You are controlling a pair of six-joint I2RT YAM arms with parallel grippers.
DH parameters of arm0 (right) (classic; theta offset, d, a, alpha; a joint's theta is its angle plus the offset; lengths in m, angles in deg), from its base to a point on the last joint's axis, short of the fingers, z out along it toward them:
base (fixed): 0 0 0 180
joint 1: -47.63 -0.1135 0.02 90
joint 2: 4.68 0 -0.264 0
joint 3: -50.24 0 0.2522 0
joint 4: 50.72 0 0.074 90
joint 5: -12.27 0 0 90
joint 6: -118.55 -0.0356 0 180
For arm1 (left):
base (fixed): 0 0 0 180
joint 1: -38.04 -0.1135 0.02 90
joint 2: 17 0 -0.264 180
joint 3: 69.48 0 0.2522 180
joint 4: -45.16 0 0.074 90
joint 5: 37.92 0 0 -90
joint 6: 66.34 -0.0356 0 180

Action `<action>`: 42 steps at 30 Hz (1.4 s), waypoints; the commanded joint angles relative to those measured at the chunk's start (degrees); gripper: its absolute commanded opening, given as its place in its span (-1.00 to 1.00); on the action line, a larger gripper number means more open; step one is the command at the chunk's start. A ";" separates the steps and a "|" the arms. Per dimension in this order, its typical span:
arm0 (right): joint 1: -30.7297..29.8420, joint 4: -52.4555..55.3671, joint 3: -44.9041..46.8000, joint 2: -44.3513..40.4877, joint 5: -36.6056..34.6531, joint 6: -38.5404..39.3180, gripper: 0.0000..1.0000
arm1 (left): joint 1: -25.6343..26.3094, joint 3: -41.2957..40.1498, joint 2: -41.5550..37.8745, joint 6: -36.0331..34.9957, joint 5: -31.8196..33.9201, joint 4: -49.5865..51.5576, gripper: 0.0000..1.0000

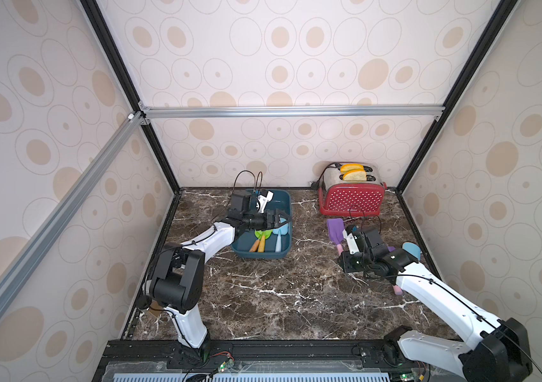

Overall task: Put the shovel into the storage box
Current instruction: Pick up the shovel from the center of the board.

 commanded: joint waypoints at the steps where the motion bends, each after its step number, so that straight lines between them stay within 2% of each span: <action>1: -1.51 1.38 -3.53 2.36 1.70 2.71 -1.00 | 1.05 -0.20 1.27 7.26 -2.75 -10.45 0.80; 10: -6.07 0.41 -10.60 10.25 0.20 5.37 -1.00 | 4.82 0.50 1.96 7.83 -1.43 -10.39 0.75; 24: -8.74 -0.46 -13.84 13.39 -1.27 7.02 -1.00 | 9.96 1.20 3.93 9.97 0.91 -12.16 0.51; 29: -11.17 0.67 -14.87 14.65 -6.11 7.87 -1.00 | 10.15 2.06 3.94 10.63 1.66 -12.53 0.19; 37: -13.71 1.41 -16.14 16.45 -10.74 7.77 -1.00 | 10.63 2.62 4.02 12.03 2.45 -13.74 -0.54; 42: -13.85 1.41 -16.13 16.51 -11.78 7.41 -1.00 | 10.87 2.61 4.14 12.24 2.54 -13.81 -0.77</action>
